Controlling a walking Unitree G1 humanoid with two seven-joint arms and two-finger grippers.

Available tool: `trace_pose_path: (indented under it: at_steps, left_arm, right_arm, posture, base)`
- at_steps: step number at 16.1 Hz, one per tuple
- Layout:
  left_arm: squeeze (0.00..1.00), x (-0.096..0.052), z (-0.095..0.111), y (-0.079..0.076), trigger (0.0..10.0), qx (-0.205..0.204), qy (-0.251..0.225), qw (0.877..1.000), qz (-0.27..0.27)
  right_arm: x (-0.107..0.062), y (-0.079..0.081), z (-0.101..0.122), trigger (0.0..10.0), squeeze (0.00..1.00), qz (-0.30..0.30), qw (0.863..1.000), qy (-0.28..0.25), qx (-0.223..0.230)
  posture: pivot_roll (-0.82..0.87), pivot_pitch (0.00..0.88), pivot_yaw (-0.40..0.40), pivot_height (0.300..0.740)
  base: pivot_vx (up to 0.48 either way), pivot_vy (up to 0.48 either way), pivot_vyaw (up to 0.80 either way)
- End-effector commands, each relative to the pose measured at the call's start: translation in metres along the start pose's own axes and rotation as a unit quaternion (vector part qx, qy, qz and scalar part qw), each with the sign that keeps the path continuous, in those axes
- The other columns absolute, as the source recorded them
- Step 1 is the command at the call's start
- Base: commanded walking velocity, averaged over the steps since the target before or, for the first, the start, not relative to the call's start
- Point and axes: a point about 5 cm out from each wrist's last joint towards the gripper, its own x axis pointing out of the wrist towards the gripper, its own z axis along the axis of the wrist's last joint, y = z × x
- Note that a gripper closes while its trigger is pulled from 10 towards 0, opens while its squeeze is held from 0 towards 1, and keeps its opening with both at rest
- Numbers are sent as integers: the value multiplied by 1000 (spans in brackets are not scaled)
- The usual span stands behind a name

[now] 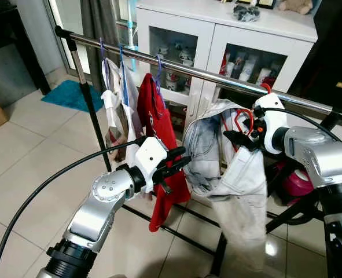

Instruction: Hang hanger

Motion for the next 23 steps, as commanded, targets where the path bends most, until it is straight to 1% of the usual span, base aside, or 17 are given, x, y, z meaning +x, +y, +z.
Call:
trace_pose_path:
  at_steps: [1, 4, 7, 18, 22, 23]
  left_arm:
    - [0, 0, -3, -3, 10000, 1, 4, 1000, -3]
    - [0, 1, -3, -4, 10000, 0, 4, 1000, -5]
    - [0, 3, -3, -5, 10000, 1, 4, 1000, -6]
    - [0, 2, -5, -5, 10000, 9, 10, 1000, -9]
    - [0, 2, -5, -5, 10000, 11, 11, 1000, -9]
    - [0, 2, -5, -4, 10000, 12, 12, 1000, -9]
  right_arm:
    - [-2, -3, 0, 0, 0, 2, 1000, 12, -2]
    - [-3, -4, -5, 0, 0, 9, 999, 31, -4]
    - [-3, -6, -7, 0, 0, 8, 999, 38, 0]
    - [-2, -5, -11, 0, 0, 3, 999, 52, -11]
    - [-3, -5, -11, 0, 0, 3, 999, 51, -18]
    - [-3, -5, -9, 0, 0, 4, 999, 46, -27]
  posture:
    - [-45, 0, -61, 740]
    - [-51, 0, -64, 740]
    - [-53, 0, -63, 740]
    - [-50, 0, -60, 740]
    - [-52, 0, -58, 740]
    - [-51, 0, -57, 740]
  base:
    - [0, 0, 0]
    - [0, 0, 0]
    - [0, 0, 0]
    - [0, 0, 0]
    - [0, 0, 0]
    - [0, 0, 0]
